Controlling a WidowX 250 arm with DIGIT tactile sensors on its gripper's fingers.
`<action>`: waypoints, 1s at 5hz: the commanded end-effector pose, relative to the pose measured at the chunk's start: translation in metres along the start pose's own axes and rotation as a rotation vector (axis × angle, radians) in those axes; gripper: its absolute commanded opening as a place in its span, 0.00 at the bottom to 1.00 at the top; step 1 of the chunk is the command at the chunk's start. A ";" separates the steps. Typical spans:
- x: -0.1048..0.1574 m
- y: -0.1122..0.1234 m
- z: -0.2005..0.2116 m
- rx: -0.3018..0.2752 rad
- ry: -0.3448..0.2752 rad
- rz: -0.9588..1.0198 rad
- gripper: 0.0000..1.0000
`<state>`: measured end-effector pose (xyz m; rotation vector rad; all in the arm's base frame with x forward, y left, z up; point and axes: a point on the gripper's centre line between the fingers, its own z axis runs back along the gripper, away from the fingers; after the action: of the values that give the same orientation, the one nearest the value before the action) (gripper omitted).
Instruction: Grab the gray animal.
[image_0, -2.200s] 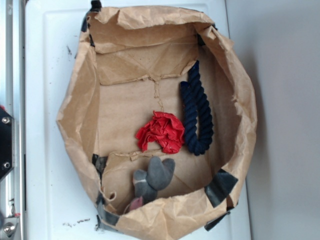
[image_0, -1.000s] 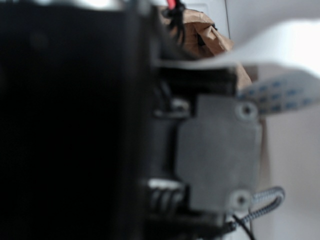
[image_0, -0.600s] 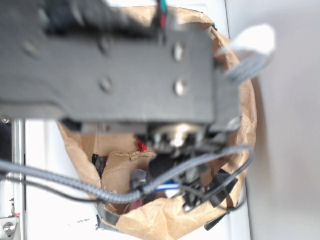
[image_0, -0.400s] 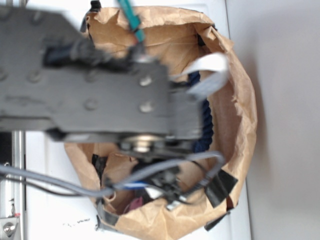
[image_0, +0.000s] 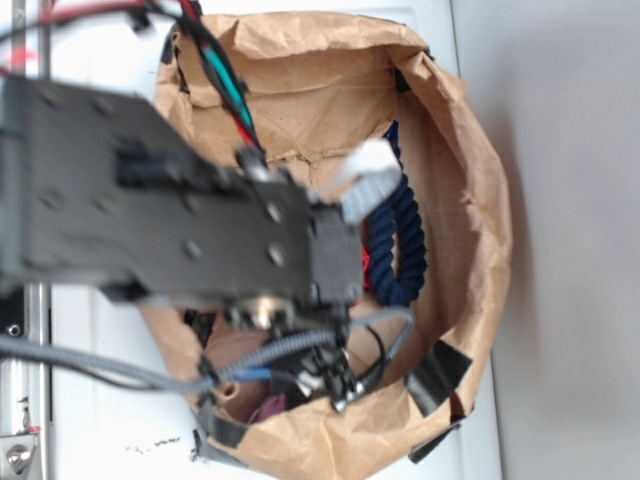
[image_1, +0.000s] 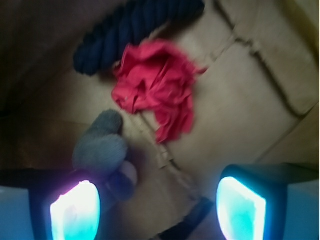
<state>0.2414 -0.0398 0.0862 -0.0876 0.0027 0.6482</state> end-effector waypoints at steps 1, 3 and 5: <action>-0.006 -0.033 -0.006 -0.029 -0.011 -0.012 1.00; -0.006 -0.035 -0.005 0.001 0.019 0.030 1.00; -0.006 -0.035 -0.005 0.001 0.019 0.030 1.00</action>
<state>0.2506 -0.0642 0.0716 -0.0638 0.0702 0.6888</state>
